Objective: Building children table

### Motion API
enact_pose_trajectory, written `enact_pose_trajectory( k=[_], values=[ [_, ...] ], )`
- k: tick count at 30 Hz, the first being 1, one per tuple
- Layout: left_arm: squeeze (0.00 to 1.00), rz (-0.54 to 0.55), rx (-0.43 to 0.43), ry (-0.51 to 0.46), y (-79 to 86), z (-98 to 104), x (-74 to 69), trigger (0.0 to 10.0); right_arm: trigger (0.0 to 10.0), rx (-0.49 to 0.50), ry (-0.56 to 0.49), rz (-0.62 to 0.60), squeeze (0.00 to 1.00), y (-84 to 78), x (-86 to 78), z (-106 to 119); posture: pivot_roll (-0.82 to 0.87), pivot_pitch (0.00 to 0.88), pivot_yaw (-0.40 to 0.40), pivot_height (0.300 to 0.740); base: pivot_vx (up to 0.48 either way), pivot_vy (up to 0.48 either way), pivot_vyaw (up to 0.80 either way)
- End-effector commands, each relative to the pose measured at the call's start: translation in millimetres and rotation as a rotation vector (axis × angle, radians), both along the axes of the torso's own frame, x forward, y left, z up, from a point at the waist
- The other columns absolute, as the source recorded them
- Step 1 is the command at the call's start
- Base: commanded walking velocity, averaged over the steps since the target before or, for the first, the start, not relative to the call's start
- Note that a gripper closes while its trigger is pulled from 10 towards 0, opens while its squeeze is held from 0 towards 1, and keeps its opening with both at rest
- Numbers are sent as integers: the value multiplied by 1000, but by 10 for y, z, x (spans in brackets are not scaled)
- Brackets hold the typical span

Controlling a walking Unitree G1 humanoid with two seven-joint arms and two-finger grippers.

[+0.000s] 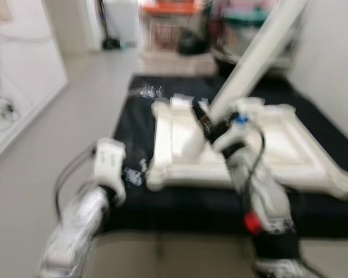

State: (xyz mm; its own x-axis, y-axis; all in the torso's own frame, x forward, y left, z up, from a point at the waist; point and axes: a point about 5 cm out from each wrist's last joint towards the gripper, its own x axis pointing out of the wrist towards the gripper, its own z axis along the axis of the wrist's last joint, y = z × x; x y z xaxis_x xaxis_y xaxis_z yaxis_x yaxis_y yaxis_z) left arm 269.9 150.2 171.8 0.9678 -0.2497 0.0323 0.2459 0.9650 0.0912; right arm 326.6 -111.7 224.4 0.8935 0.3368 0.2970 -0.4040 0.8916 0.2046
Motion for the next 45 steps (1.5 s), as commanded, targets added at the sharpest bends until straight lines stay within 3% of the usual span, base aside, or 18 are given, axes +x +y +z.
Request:
enact_pose_trajectory(
  k=[1, 20, 23, 26, 37, 45],
  values=[
    [0, -3, 0, 12, -15, -29, 5, 10000, 10000, 2, -5, -18, 0, -44, 10, 21, 35, 0, -75, 740, 0, 472, 0],
    [0, 18, -5, 23, 12, -102, 8, 10000, 10000, -35, 18, -76, 0, -160, 23, -59, 24, 0, -72, 740, 0, 0, 0],
    [0, 25, 42, 0, 34, -116, -20, 10000, 10000, -90, -18, -206, 0, -357, -6, -56, 22, 0, -76, 740, 0, 0, 0],
    [0, 19, 103, -41, 18, -104, -38, 10000, 10000, -122, -37, -265, 0, -434, -28, -57, 22, 0, -76, 740, 0, 0, 0],
    [0, 27, 71, -133, -5, -18, -92, 10000, 10000, -127, -27, -190, 0, -308, -111, -115, 18, 0, -74, 740, 0, 0, 0],
    [0, 49, 23, -184, 62, 59, -72, 10000, 10000, -126, -31, -175, 0, -250, -91, -112, 20, 0, -77, 740, 404, 0, 0]
  ],
)
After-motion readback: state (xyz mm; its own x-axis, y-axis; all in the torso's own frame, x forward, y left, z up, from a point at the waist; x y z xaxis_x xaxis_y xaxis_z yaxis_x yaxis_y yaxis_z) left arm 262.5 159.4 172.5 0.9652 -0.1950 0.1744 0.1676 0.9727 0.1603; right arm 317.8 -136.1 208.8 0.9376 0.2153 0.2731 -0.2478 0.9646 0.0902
